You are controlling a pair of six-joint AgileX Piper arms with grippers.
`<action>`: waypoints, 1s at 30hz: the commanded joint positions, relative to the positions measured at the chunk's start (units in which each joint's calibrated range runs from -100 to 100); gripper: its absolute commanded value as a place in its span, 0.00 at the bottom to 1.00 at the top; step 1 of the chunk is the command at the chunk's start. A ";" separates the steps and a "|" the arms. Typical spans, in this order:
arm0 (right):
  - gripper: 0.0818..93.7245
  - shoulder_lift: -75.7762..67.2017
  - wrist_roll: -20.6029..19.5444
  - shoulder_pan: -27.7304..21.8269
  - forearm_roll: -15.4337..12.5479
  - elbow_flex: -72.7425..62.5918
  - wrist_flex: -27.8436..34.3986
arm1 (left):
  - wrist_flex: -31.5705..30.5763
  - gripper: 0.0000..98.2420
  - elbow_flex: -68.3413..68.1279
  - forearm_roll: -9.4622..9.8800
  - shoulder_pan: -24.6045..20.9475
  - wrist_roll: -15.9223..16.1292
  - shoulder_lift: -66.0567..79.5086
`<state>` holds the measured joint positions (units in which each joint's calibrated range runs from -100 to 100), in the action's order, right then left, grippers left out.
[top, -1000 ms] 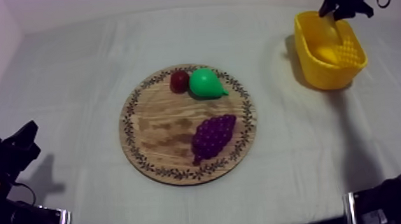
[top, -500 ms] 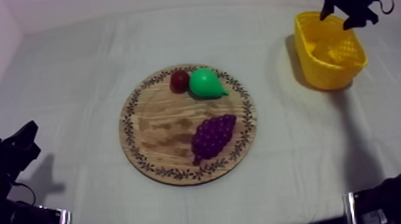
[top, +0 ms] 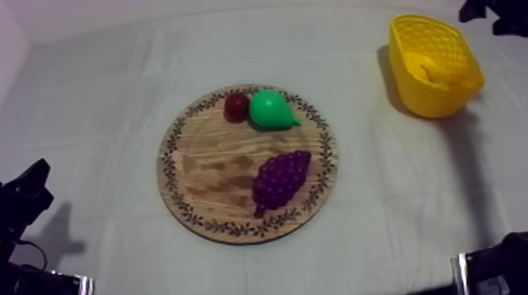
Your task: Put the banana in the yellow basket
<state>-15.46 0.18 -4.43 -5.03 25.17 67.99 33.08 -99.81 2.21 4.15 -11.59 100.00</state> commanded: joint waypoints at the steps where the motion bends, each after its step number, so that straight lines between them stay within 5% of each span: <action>1: 0.48 -10.45 1.14 -0.53 0.06 5.97 -1.63 | -0.01 0.00 0.03 0.01 0.01 -0.01 0.00; 9: 0.23 -29.25 3.04 -0.15 0.75 27.47 -11.72 | -0.01 0.00 0.03 0.01 0.01 -0.01 0.00; 17: 0.11 -48.17 4.89 -0.37 0.00 49.79 -23.50 | -0.01 0.00 0.03 0.01 0.01 0.00 0.00; 30: 0.01 -72.78 7.81 -0.48 -1.36 70.64 -24.52 | -0.01 0.00 0.03 0.01 0.01 0.00 0.00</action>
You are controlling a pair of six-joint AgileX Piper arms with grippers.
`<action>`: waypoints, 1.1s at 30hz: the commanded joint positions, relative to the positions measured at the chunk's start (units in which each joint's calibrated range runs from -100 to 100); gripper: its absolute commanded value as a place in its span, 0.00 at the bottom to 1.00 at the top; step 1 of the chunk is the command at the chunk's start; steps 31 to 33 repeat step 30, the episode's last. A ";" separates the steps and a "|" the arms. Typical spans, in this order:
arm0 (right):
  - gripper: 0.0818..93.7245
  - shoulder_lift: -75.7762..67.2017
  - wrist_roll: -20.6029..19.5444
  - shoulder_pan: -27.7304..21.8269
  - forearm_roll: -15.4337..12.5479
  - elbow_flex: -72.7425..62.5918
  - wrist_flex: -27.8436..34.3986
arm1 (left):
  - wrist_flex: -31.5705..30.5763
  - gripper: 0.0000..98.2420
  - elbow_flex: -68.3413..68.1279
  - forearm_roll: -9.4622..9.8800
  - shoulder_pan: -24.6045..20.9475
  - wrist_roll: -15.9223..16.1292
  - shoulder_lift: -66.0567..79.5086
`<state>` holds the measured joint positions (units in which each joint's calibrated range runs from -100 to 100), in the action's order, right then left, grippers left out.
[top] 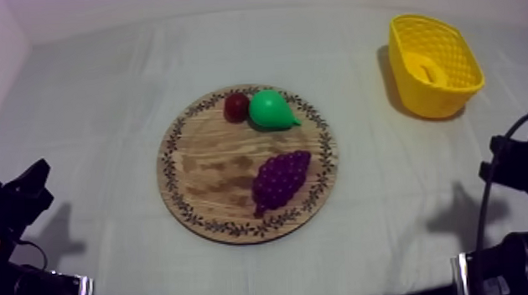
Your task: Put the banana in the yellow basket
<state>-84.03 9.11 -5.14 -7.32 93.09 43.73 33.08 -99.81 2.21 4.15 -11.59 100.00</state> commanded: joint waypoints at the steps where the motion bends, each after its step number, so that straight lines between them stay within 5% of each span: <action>1: 0.01 -5.39 -1.74 0.58 1.55 3.38 -0.38 | -0.01 0.00 0.03 0.01 0.01 0.00 0.00; 9: 0.01 -11.11 -6.09 2.76 5.57 4.98 -0.13 | -0.01 0.00 0.03 -0.02 0.01 -0.01 0.00; 20: 0.00 -11.63 1.34 1.87 6.11 6.53 -6.44 | -0.01 0.00 0.03 -0.04 0.01 -0.01 0.00; 33: 0.00 -11.64 1.90 1.84 6.13 6.58 -6.62 | -0.01 0.00 0.03 -0.04 0.01 0.01 0.00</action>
